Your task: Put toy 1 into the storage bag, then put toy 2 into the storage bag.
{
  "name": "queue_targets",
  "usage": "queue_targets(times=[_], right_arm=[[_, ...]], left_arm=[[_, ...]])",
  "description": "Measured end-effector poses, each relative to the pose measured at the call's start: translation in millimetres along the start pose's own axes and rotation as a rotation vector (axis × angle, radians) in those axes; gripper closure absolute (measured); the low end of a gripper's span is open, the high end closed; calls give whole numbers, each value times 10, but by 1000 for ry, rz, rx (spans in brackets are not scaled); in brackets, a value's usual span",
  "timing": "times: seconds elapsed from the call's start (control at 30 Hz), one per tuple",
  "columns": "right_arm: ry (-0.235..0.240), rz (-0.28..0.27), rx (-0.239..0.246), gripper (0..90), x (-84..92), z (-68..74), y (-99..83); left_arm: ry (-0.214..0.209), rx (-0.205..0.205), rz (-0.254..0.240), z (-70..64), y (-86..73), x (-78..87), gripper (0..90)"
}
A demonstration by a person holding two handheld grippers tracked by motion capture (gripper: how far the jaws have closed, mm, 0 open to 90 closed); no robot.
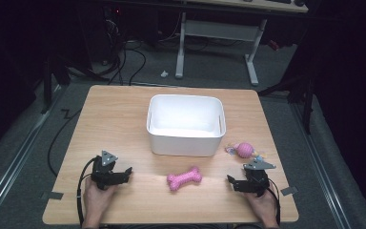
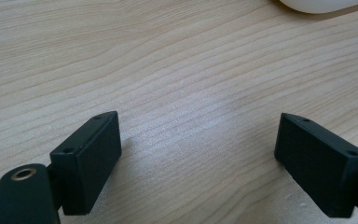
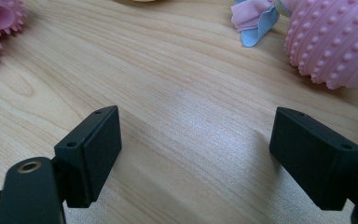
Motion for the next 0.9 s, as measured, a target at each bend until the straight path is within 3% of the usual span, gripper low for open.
queue_targets(times=[0.37,0.63,0.9], right_arm=[[-11,-9,-10,204,5,-10,0],[-14,-10,-17,216,10,-11,-2],[-14,-9,-16,216,10,-12,-3]], left_arm=[[0,3,1,-4,0,1,147],[-15,-22,11,-41,4,14,171],[-45,-49,16,-187,54,43,166]])
Point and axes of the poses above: each handheld gripper's, and its own axes: x roughly backward along the jaws, y roughly out of its top, z roughly to its left, the point moved 4 cm from there along -x, roughly forward along the jaws, and after that the axes turned 7 degrees about z, right-handed, at the moved point
